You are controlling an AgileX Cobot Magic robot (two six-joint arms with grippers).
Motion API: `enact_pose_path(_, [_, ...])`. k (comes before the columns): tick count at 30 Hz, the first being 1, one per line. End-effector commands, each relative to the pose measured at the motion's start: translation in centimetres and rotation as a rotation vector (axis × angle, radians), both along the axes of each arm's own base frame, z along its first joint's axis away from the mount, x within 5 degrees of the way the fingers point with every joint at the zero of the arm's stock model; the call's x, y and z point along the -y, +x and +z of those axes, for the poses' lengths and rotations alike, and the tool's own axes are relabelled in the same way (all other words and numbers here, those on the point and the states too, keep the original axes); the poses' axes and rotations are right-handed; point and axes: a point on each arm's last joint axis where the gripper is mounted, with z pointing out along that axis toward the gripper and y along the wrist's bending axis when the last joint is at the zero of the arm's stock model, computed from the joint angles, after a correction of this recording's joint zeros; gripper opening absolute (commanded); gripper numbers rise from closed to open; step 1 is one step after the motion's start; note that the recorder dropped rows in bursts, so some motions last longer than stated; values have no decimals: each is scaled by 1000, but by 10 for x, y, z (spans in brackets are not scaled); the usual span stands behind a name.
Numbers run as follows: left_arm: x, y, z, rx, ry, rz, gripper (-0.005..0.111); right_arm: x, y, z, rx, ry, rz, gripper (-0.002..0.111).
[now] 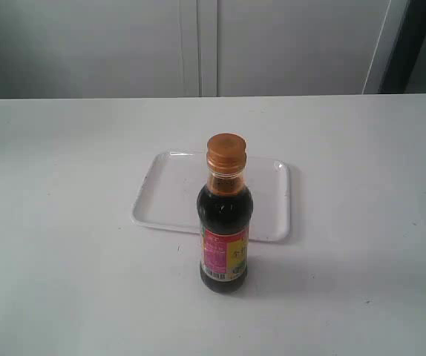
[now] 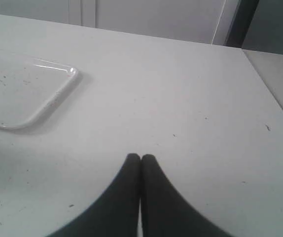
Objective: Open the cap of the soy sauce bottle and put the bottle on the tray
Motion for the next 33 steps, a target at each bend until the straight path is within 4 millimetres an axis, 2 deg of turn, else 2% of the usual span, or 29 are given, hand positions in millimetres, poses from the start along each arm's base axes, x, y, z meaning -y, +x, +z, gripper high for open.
enact_pose_path(1, [0,2,7,90,-18,6,0,0,0,-1,6,-5,-1,0])
enact_pose_path(9, [0,4,20,229,-123,26,0,0,0,-1,4,-5,-2,0])
enact_pose_path(15, [-1,3,39,433,-227,35,0,0,0,-1,4,-5,-2,0])
enact_pose_path(17, [-1,3,40,439,-232,35,0,0,0,-1,4,-5,-2,0])
enact_pose_path(24, [-1,1,79,481,-185,23,0,0,0,-1,4,-5,-2,0])
enact_pose_path(33, [1,27,109,428,-154,18,0,0,0,-1,4,-5,-2,0])
